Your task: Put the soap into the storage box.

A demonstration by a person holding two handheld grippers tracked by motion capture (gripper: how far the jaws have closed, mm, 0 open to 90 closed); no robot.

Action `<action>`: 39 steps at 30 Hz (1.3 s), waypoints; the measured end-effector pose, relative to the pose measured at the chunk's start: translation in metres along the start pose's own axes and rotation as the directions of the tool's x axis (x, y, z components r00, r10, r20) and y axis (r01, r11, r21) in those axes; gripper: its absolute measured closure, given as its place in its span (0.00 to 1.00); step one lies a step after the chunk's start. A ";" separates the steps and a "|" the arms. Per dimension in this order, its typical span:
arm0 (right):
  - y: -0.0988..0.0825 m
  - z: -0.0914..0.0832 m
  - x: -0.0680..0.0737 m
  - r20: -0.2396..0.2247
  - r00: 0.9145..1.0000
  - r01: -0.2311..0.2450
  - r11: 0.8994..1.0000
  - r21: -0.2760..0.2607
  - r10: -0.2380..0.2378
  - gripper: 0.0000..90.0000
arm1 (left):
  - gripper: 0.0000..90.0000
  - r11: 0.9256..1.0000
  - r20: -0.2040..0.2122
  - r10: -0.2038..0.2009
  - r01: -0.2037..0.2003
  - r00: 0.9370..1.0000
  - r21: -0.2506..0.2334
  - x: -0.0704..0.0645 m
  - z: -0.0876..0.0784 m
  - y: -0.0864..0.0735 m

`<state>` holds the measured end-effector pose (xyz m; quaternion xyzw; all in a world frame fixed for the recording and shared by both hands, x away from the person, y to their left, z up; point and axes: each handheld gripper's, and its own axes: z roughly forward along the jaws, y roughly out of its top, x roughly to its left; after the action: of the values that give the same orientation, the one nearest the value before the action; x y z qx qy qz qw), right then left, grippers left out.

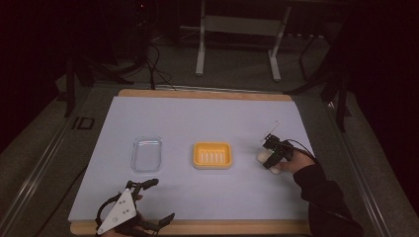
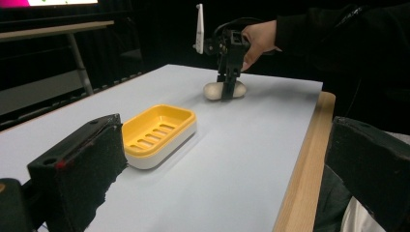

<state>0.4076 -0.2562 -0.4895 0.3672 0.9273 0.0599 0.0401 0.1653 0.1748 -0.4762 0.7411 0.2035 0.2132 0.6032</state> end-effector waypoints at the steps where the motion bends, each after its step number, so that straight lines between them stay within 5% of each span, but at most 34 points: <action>1: -0.001 -0.002 0.000 0.000 1.000 0.007 1.000 -0.009 -0.007 0.56 | 0.01 1.000 0.000 -0.001 0.001 1.000 -0.001 0.000 0.000 0.000; 15: -0.002 -0.029 0.001 -0.011 0.993 0.119 0.989 -0.092 -0.121 0.56 | 0.01 1.000 -0.001 -0.001 0.001 1.000 0.000 0.000 0.000 0.000; 21: 0.000 -0.039 0.004 -0.004 0.981 0.194 0.974 -0.119 -0.195 0.56 | 0.01 1.000 -0.001 -0.001 0.001 1.000 0.002 0.000 0.000 0.000; 26: 0.004 -0.044 0.010 -0.024 0.956 0.287 0.950 -0.125 -0.292 0.56 | 0.01 1.000 0.002 -0.001 0.001 1.000 0.003 0.000 0.001 0.000; 28: 0.005 -0.045 0.012 -0.024 0.941 0.331 0.932 -0.146 -0.337 0.55 | 0.01 1.000 0.001 0.000 0.000 1.000 0.003 0.000 0.001 0.000; 34: 0.009 -0.048 0.018 -0.061 0.913 0.392 0.908 -0.150 -0.404 0.55 | 0.01 1.000 0.002 0.001 -0.001 1.000 0.005 0.000 0.001 0.000; 39: 0.011 -0.048 0.024 -0.079 0.879 0.459 0.880 -0.123 -0.470 0.55 | 0.01 1.000 0.003 0.001 -0.001 1.000 0.004 0.000 0.000 0.000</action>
<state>0.3919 -0.2357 -0.4412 0.1278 0.9849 0.1146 0.0224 0.1657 0.1745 -0.4764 0.7427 0.2029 0.2120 0.6019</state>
